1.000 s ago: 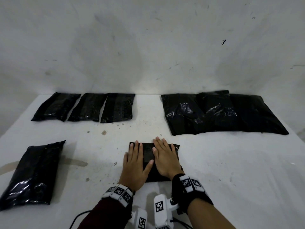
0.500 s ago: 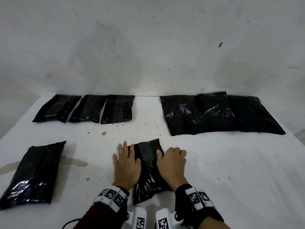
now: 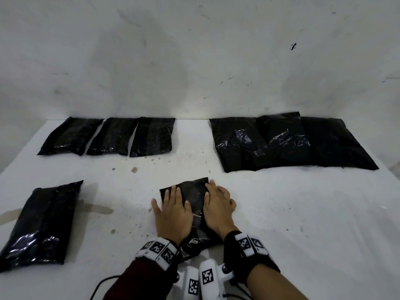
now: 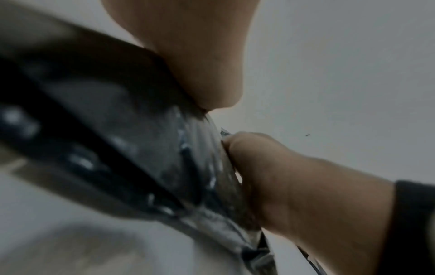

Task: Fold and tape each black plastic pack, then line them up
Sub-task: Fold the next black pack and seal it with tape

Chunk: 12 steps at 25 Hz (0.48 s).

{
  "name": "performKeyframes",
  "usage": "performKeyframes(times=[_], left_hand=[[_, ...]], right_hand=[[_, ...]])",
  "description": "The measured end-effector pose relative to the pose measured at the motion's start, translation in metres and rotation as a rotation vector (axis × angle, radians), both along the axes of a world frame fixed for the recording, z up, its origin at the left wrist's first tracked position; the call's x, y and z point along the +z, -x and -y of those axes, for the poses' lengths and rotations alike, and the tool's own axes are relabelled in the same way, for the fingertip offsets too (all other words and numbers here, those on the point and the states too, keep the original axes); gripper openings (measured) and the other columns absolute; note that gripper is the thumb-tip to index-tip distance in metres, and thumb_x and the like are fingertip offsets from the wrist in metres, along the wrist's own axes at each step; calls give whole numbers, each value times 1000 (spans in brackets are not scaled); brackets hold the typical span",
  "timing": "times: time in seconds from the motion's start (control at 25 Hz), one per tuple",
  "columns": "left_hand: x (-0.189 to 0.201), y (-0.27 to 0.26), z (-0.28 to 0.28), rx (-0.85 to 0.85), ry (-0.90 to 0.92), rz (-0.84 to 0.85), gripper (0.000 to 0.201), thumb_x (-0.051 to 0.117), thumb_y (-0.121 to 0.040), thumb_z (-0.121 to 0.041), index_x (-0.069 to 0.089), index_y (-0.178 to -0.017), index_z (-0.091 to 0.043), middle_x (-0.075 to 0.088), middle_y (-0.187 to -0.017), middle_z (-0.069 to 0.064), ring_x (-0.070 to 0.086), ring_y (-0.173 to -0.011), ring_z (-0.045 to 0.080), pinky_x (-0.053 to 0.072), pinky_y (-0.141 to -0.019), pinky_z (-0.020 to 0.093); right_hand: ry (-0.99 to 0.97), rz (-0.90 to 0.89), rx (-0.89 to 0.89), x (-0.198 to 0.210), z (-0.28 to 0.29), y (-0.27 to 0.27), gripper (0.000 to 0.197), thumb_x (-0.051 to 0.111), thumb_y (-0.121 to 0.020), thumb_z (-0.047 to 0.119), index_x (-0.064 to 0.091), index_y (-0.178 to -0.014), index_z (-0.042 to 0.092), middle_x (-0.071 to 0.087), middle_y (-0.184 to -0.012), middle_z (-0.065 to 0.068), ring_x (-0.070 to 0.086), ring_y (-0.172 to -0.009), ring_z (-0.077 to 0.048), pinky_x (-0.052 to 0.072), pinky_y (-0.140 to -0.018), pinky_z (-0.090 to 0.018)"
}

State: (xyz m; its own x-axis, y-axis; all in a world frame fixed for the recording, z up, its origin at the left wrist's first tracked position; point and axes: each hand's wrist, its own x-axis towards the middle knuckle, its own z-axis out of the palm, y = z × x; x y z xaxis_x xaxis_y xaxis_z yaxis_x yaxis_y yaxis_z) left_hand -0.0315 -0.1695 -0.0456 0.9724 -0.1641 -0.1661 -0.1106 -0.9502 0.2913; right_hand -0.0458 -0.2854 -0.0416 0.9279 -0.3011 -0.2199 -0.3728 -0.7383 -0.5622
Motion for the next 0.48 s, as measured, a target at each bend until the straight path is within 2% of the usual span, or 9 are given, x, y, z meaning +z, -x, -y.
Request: performKeyframes(times=[0.08,0.12,0.16,0.24,0.28,0.36,0.44,0.48], left_hand=[[0,-8,-3,-132,-3,124,65,14,-86,-38,39,-141,-12,37,-148,8,31,-138,28,16,-109,58],[0,-16,-7,-256,28,98,68,13,-83,-41,37,-142,-17,33,-150,6,27,-140,28,16,-110,56],[-1,-22,-10,-369,67,67,71,6,-81,-46,26,-146,-24,20,-155,1,15,-144,23,10,-113,48],[3,-30,-13,-436,71,-129,79,-7,-73,-57,8,-147,-35,0,-157,-10,0,-144,10,3,-115,35],[2,-31,-11,-411,24,-115,77,-8,-74,-58,5,-147,-37,-2,-157,-11,-1,-144,9,4,-115,34],[-1,-23,-3,-255,-40,-44,58,5,-92,-52,4,-147,-37,0,-158,-7,3,-144,11,8,-115,38],[8,-8,9,-20,-68,-71,52,15,-99,-42,4,-149,-30,3,-158,2,8,-144,19,13,-113,43],[14,-4,12,75,-93,-100,53,16,-99,-41,6,-149,-25,6,-157,8,13,-142,25,15,-111,44]], right_hand=[[20,3,0,5,0,-4,46,26,-101,32,26,-145,22,25,-154,2,20,-138,-18,16,-108,-45],[43,-6,45,6,0,-5,49,26,-101,36,23,-147,20,22,-155,1,19,-138,-19,16,-108,-46],[73,-27,115,5,1,-4,51,25,-101,38,19,-149,21,15,-157,2,17,-140,-18,16,-108,-47],[119,-57,242,2,2,-1,52,21,-102,39,13,-151,23,5,-159,8,12,-141,-12,14,-109,-46],[144,-58,279,2,5,-3,51,18,-102,39,12,-151,25,4,-159,10,12,-141,-11,14,-108,-45],[251,-44,306,4,10,-12,51,11,-102,39,13,-150,25,6,-159,8,13,-142,-11,15,-108,-45],[354,-16,190,11,15,-17,53,8,-100,33,14,-150,18,9,-159,0,10,-144,-14,13,-110,-48],[366,2,103,14,15,-17,52,12,-100,28,14,-149,15,9,-159,-3,7,-145,-16,11,-111,-48]])
